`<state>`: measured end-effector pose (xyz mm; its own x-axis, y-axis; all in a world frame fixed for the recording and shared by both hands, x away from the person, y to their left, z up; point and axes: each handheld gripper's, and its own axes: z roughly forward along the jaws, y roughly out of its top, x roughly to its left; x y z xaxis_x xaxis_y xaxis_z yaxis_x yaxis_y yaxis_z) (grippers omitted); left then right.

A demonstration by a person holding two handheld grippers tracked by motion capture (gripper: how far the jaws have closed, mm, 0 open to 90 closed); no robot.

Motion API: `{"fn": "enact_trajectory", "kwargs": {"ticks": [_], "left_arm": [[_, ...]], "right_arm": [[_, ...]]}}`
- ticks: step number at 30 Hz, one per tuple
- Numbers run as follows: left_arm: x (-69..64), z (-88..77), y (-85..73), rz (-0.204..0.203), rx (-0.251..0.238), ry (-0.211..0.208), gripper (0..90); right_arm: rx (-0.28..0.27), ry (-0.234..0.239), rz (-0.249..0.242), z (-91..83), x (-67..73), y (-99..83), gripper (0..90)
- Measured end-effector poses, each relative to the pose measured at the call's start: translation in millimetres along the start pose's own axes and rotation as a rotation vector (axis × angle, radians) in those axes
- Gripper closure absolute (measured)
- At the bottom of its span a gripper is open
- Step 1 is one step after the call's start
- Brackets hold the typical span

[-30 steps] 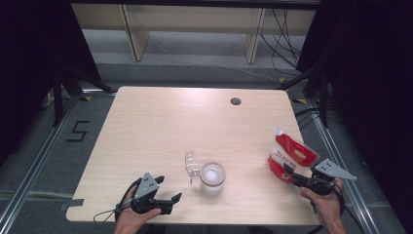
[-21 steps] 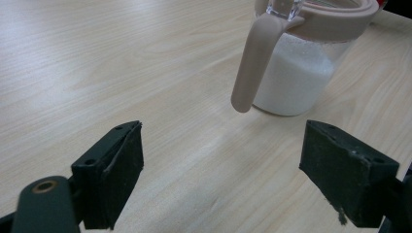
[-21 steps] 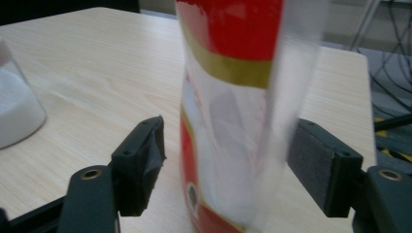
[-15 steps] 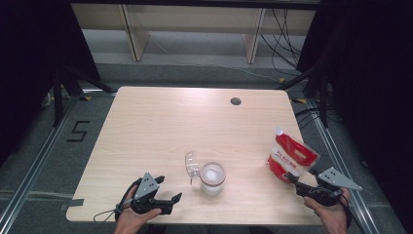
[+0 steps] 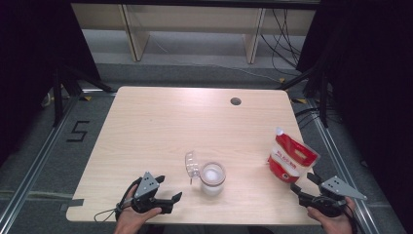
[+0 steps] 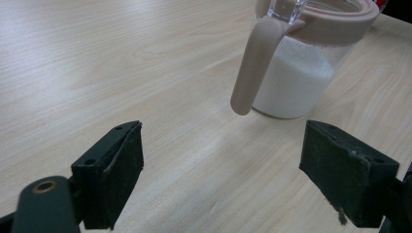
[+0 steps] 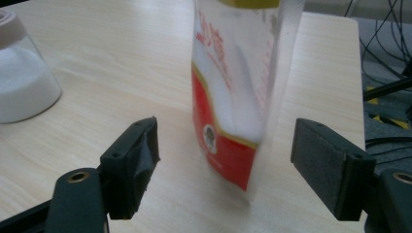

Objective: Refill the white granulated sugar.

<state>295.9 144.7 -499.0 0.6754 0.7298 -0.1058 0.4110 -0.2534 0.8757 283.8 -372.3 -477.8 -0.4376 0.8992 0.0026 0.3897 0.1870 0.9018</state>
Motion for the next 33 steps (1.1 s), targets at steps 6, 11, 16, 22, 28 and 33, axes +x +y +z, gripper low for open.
{"fn": "enact_trajectory", "kwargs": {"ticks": [6,11,16,22,28,33], "left_arm": [[-1.5,0.9,0.5,-0.004,0.001,-0.009,15.2],[-1.3,1.2,1.5,-0.007,0.007,-0.007,15.3],[-0.1,0.8,1.1,-0.009,0.000,-0.007,15.2],[-0.8,1.1,2.7,-0.002,0.007,-0.016,15.2],[-2.4,1.1,7.1,-0.009,-0.010,-0.015,15.2],[-2.0,-0.2,12.8,-0.021,-0.017,-0.021,15.2]], "right_arm": [[0.005,0.013,-0.006,-4.1,3.1,-1.7,26.0],[0.022,0.032,0.009,-4.0,6.5,-3.7,25.6],[0.050,0.058,0.032,-3.7,13.2,-5.0,24.1],[0.054,0.059,0.014,-5.0,18.0,-5.7,21.9],[0.059,0.079,0.019,-6.0,20.6,-8.1,20.6],[0.085,0.078,0.036,-7.5,25.6,-8.3,20.7]]}}
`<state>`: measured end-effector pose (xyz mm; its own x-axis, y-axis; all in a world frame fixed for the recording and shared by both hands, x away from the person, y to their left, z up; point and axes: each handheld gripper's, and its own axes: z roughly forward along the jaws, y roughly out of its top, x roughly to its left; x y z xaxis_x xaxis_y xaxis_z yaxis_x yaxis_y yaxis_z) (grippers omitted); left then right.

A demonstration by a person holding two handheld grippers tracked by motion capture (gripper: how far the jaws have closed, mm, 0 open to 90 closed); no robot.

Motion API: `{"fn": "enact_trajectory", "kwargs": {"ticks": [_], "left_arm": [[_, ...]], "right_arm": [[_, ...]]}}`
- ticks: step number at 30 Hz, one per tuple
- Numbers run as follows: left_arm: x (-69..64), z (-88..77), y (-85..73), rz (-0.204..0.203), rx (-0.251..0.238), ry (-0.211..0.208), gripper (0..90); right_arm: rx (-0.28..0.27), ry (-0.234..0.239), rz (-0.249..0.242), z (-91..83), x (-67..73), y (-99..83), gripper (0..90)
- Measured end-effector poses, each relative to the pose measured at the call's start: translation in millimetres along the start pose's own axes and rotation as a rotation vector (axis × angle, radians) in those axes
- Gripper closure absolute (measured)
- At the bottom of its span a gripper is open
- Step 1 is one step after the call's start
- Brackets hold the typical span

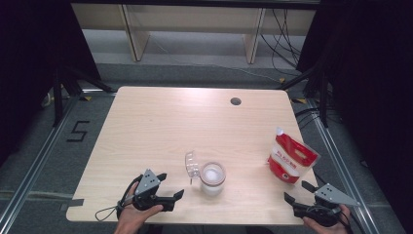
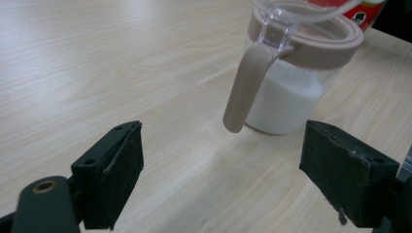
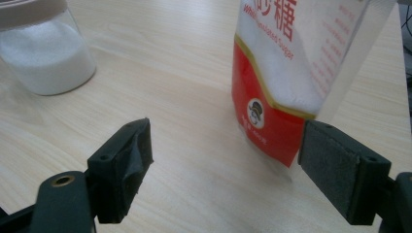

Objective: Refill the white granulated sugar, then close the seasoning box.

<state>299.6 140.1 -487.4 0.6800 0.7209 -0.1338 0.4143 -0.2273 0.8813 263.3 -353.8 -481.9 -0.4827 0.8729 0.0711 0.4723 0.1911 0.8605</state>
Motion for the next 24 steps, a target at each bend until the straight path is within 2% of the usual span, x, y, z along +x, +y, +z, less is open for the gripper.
{"fn": "enact_trajectory", "kwargs": {"ticks": [1,2,3,5,8,9,10,11,14,15,16,17,18,19,20,21,22,23,24], "left_arm": [[-1.0,-0.4,3.5,-0.001,-0.010,0.006,15.2],[-0.8,-0.8,5.2,0.001,-0.012,0.008,15.2],[-1.5,-1.3,6.9,-0.002,-0.014,0.013,15.3],[-0.9,-2.6,11.2,0.016,-0.013,0.014,15.4],[-2.4,-2.0,17.0,0.011,-0.021,0.018,15.5],[-2.3,-2.2,18.9,0.022,-0.019,0.009,16.0],[-3.1,-1.9,20.0,0.018,-0.026,0.004,16.5],[-3.0,-2.5,21.5,0.031,-0.022,0.004,16.5],[-3.4,-3.2,25.5,0.026,-0.017,0.017,16.6],[-3.0,-3.4,27.0,0.025,-0.017,0.016,16.6],[-3.4,-3.4,27.7,0.013,-0.016,0.019,16.6],[-3.2,-4.3,29.4,0.018,-0.003,0.031,17.5],[-3.5,-3.4,30.1,0.009,-0.013,0.029,18.7],[-3.3,-4.1,31.5,0.020,-0.007,0.028,19.7],[-4.9,-4.0,32.5,0.011,-0.006,0.033,20.9],[-5.1,-3.6,32.9,0.009,-0.019,0.040,23.2],[-5.5,-4.9,33.7,0.004,-0.022,0.054,26.1],[-5.4,-5.0,34.7,0.000,-0.027,0.059,30.8],[-4.6,-5.4,35.9,0.002,-0.026,0.054,33.6]], "right_arm": [[-0.014,0.001,-0.029,1.8,-0.8,-0.5,20.8],[0.000,-0.004,-0.004,0.9,1.7,-0.9,20.8],[-0.010,-0.004,-0.032,1.7,0.1,-0.9,20.8],[-0.009,0.005,-0.025,1.9,1.2,-1.2,20.8],[-0.007,0.020,-0.029,3.4,2.0,-1.6,20.7],[-0.011,0.003,-0.040,2.8,2.2,-1.5,20.6],[-0.005,0.003,-0.017,2.3,4.3,-1.6,20.7],[0.001,0.004,-0.002,1.5,5.8,-1.3,20.7],[-0.002,-0.007,-0.001,0.0,6.5,-0.4,20.8],[-0.019,0.005,-0.036,1.9,2.9,-0.2,20.9],[-0.012,0.003,-0.041,2.2,2.5,-0.6,20.9],[-0.007,-0.004,-0.018,2.6,4.8,-1.1,20.9],[-0.010,0.002,-0.024,3.0,4.7,-0.6,20.8],[-0.014,0.003,-0.044,3.1,3.9,0.0,20.9],[0.000,0.006,-0.013,2.4,6.9,-0.1,20.9],[0.005,0.006,-0.008,2.3,7.9,0.0,20.9],[0.003,0.017,-0.017,2.8,7.4,0.4,20.9],[-0.003,0.021,-0.046,3.8,4.3,0.7,20.9],[-0.008,0.016,-0.036,4.4,4.8,0.2,20.8]]}}
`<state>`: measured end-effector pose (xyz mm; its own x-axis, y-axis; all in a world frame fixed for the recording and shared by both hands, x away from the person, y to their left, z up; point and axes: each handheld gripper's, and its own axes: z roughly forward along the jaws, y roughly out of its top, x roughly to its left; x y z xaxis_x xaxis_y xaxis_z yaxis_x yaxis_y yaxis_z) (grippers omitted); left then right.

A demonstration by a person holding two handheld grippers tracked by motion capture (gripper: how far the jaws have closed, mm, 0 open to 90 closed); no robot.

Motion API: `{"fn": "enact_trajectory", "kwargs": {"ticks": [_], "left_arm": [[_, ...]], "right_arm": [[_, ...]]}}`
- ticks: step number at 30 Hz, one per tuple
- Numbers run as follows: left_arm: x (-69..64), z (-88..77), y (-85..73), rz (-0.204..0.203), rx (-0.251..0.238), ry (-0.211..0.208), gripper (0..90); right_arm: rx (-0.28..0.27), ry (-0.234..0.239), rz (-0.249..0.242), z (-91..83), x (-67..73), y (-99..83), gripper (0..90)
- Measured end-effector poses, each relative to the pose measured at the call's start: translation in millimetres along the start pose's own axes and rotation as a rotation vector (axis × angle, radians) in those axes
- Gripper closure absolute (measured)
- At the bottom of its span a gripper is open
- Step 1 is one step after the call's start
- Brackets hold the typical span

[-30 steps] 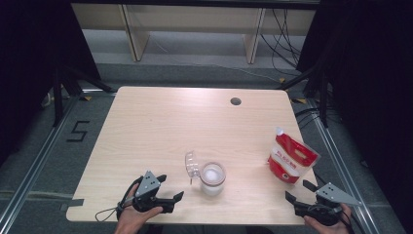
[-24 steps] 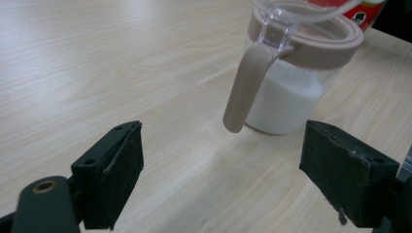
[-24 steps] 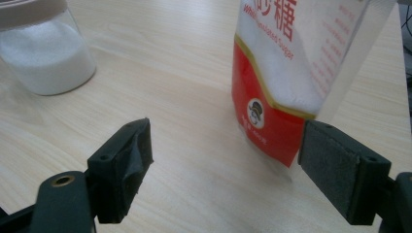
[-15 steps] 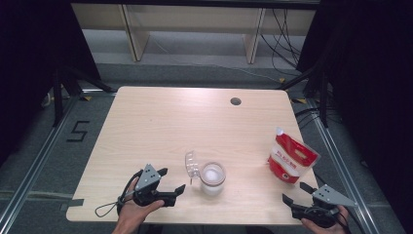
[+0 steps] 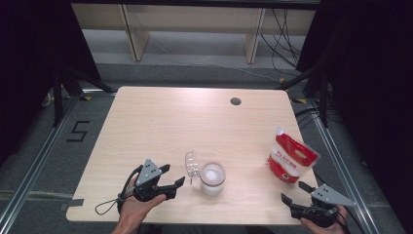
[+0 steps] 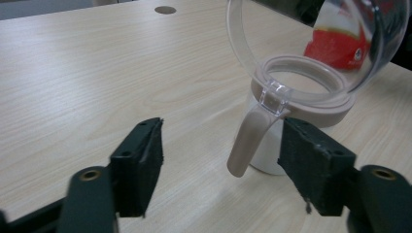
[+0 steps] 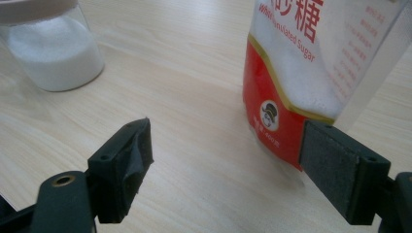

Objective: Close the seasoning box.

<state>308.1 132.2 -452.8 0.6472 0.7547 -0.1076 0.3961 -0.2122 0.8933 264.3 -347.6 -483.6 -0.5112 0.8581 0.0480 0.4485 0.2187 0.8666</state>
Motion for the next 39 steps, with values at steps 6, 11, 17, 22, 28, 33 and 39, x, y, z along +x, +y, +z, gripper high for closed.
{"fn": "enact_trajectory", "kwargs": {"ticks": [6,11,17,22,28,33,39], "left_arm": [[-7.8,-3.8,6.5,0.028,-0.050,-0.030,59.2],[-11.8,-2.5,10.8,0.051,-0.059,-0.024,74.3],[-13.8,2.7,13.9,0.052,-0.058,-0.036,85.4],[-18.3,4.4,14.6,0.078,-0.072,-0.038,89.2],[-22.5,7.4,16.5,0.092,-0.075,-0.057,89.3],[-23.3,8.0,18.4,0.096,-0.082,-0.056,89.3],[-24.9,10.3,21.1,0.104,-0.079,-0.056,89.3]], "right_arm": [[0.001,0.012,-0.011,1.2,2.0,1.3,21.0],[-0.003,0.002,-0.022,0.5,3.7,2.4,21.0],[-0.008,0.001,-0.040,0.6,2.5,2.4,21.0],[-0.008,0.014,-0.024,0.6,5.2,3.0,21.2],[-0.003,0.017,-0.036,0.9,8.4,4.3,21.2],[0.008,0.024,-0.006,1.5,13.1,4.2,21.2],[-0.010,0.020,-0.037,2.0,10.2,4.4,21.2]]}}
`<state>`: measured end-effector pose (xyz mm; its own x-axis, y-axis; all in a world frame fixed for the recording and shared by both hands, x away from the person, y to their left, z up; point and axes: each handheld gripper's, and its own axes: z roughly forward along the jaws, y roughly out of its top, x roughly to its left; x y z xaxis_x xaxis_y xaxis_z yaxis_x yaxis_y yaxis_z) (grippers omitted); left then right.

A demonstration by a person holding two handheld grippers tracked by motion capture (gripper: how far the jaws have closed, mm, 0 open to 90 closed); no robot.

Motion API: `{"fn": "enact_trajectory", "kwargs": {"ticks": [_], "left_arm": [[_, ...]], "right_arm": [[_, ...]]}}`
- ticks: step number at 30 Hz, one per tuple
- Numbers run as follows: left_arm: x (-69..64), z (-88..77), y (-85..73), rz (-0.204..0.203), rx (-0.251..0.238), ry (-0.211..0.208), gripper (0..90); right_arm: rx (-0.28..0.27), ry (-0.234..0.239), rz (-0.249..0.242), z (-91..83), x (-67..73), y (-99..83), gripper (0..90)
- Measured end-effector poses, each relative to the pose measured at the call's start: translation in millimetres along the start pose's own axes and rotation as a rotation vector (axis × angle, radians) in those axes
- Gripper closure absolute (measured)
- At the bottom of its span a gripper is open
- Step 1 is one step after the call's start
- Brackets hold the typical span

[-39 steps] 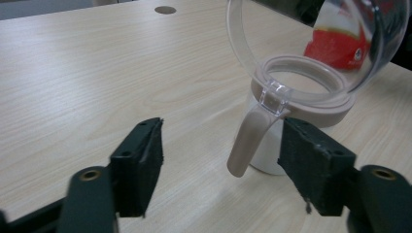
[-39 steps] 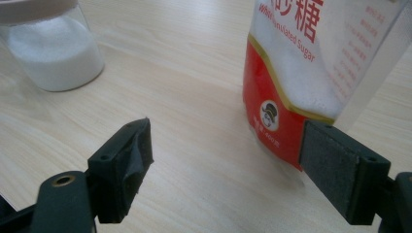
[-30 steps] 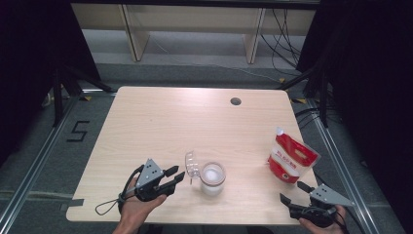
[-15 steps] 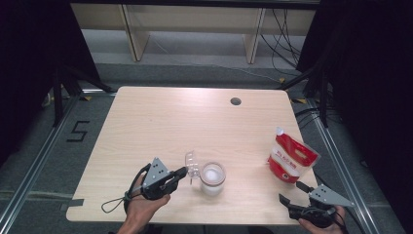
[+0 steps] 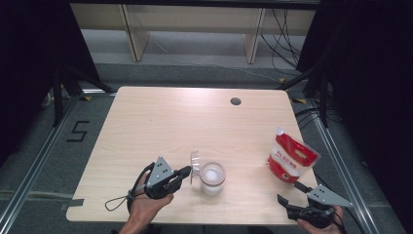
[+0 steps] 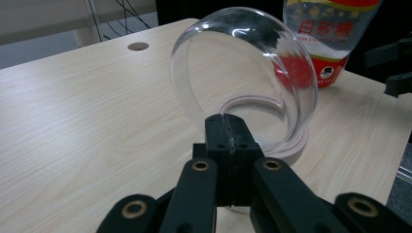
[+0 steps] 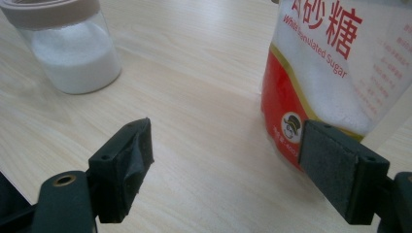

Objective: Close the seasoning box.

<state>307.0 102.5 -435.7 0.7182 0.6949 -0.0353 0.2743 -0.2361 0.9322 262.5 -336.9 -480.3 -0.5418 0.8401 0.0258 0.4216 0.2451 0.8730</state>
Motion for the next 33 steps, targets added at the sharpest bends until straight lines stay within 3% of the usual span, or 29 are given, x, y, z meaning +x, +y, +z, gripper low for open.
{"fn": "enact_trajectory", "kwargs": {"ticks": [4,6,8,11,15,16,19,25,30,33], "left_arm": [[0.0,2.1,1.1,0.010,0.007,-0.001,89.3],[-0.9,2.5,1.6,0.009,0.006,-0.002,89.3],[-1.6,3.6,2.2,0.012,-0.003,-0.007,89.4],[-2.2,3.7,3.5,0.017,0.008,-0.008,89.3],[-3.0,5.0,5.8,0.021,0.003,-0.017,89.3],[-3.8,5.6,6.1,0.021,0.000,-0.019,89.3],[-4.6,6.0,6.7,0.028,0.007,-0.021,89.3],[-6.6,5.8,6.7,-0.001,0.010,-0.029,88.8],[-8.2,5.5,6.2,-0.022,0.013,-0.065,79.2],[-10.3,4.0,5.2,-0.045,0.014,-0.084,65.8]], "right_arm": [[0.007,0.014,0.018,0.7,2.2,-0.1,21.2],[0.014,0.021,0.003,1.1,1.2,0.2,21.2],[0.016,0.013,0.030,0.7,4.3,-0.3,21.2],[0.008,0.014,0.001,1.1,1.8,0.1,21.2],[0.010,0.020,0.042,0.9,3.6,-0.7,21.1],[0.001,0.018,0.017,1.5,1.9,-0.5,21.1],[0.005,0.022,0.008,1.6,1.4,-0.3,21.1],[0.005,0.023,0.008,1.5,1.5,-0.1,21.1],[-0.004,0.027,-0.003,3.6,1.6,-0.8,21.0],[0.003,0.037,0.012,3.6,3.2,-0.7,21.0]]}}
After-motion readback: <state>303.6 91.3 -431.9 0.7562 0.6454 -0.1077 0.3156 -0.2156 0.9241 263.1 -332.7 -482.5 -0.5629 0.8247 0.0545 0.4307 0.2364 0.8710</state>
